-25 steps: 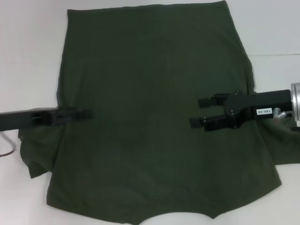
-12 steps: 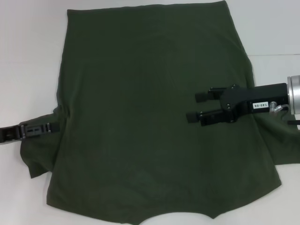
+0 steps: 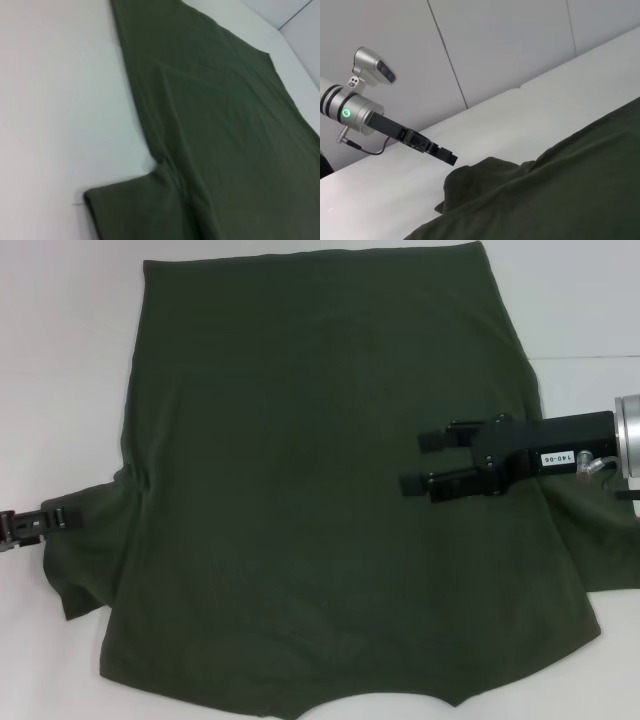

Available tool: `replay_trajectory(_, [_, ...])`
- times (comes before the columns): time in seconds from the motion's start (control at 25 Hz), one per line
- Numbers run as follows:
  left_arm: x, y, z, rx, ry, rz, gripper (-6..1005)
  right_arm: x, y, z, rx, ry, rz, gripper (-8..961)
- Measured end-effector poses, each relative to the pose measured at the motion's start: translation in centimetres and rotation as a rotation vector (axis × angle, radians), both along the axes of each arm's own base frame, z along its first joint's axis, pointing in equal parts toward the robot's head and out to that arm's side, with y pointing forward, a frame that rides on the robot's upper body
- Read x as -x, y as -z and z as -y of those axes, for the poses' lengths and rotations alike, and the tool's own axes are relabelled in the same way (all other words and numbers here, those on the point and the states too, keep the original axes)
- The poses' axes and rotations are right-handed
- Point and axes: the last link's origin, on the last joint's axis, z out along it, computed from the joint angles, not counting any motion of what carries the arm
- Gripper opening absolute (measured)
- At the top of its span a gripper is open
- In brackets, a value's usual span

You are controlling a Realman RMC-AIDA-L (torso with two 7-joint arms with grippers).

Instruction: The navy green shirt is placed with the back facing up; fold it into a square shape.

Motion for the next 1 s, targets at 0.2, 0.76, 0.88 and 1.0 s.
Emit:
replay_trajectory(0.2, [0.6, 0.0, 0.2, -0.002, -0.026, -0.020, 950, 0.1, -0.1, -0.1, -0.001, -0.004, 0.003, 935])
replay_trajectory(0.76, [0.7, 2.1, -0.2, 0.043, -0.039, -0.036, 949, 0.2, 0.0, -0.4, -0.009, -0.007, 0.014, 935])
replay_trajectory(0.88, [0.8, 2.5, -0.3, 0.056, -0.041, -0.049, 938, 0.3, 0.0, -0.4, -0.010, -0.008, 0.015, 934])
replay_trajectory(1.0, [0.7, 2.6, -0.3, 0.060, -0.040, -0.051, 928, 0.3, 0.0, -0.5, -0.009, -0.009, 0.015, 934])
